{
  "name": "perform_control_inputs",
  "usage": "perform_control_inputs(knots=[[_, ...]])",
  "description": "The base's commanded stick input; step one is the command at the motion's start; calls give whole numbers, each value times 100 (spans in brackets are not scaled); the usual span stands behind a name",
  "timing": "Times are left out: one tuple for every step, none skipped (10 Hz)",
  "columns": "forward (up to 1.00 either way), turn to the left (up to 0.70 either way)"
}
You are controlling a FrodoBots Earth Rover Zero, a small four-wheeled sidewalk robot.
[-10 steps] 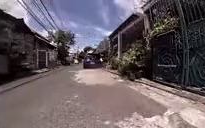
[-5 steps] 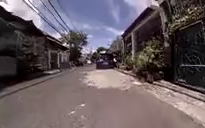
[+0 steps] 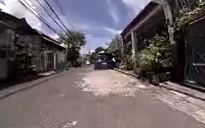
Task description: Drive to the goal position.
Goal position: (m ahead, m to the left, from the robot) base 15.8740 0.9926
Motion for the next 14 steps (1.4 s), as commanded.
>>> perform_control_inputs(knots=[[85, 0], [85, 0], [85, 14], [85, 34], [85, 34], [85, 20], [85, 0], [85, 0], [85, 0], [85, 0], [85, 0], [85, 0], [85, 0], [85, 0]])
